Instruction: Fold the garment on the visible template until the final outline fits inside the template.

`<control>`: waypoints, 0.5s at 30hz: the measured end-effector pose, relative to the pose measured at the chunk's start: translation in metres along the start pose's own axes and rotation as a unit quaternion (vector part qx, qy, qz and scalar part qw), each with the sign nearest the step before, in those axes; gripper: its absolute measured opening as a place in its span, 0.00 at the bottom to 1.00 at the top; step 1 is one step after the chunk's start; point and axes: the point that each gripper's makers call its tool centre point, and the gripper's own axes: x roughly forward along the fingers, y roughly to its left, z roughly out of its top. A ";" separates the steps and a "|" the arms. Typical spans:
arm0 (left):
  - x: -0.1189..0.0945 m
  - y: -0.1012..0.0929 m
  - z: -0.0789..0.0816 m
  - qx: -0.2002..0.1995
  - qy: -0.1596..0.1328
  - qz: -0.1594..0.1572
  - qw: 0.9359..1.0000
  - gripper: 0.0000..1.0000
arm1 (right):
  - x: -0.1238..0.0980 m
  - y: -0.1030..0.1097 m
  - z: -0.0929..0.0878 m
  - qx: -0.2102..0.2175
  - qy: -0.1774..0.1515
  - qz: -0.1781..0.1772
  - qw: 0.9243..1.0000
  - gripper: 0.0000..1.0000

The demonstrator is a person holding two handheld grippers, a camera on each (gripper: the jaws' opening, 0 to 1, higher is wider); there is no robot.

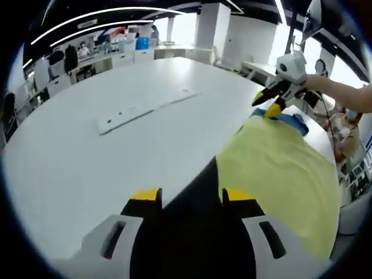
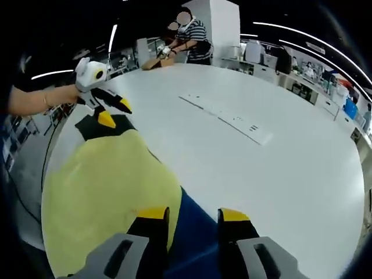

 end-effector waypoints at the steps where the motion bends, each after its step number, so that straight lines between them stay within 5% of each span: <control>1: 0.001 0.001 -0.001 -0.002 0.003 -0.002 1.000 0.32 | 0.000 0.001 0.001 0.000 0.000 0.002 1.000 0.26; 15: 0.015 0.000 -0.010 0.022 0.036 -0.013 0.999 0.21 | 0.015 0.002 -0.009 -0.023 0.047 0.030 0.998 0.18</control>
